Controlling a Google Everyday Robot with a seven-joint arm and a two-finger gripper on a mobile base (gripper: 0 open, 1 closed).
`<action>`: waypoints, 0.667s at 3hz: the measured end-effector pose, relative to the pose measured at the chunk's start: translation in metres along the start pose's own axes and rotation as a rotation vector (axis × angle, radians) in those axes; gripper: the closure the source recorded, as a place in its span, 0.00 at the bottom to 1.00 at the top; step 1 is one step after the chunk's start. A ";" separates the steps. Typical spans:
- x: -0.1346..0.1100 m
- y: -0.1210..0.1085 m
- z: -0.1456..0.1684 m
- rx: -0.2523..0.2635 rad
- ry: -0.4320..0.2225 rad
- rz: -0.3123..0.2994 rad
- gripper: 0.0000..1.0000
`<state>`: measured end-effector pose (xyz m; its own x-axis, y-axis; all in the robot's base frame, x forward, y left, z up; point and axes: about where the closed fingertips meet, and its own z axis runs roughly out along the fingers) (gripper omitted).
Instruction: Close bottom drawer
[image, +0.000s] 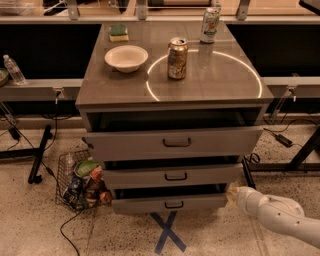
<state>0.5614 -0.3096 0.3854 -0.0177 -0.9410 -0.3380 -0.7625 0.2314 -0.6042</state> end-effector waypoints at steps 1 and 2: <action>-0.022 -0.014 -0.062 0.074 -0.036 0.032 1.00; -0.036 -0.027 -0.101 0.129 -0.058 0.082 1.00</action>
Offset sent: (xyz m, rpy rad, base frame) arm -0.0695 -0.0732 0.1821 0.1825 -0.1647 -0.1095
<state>0.5174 -0.3072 0.4861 -0.0366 -0.9025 -0.4290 -0.6703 0.3406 -0.6593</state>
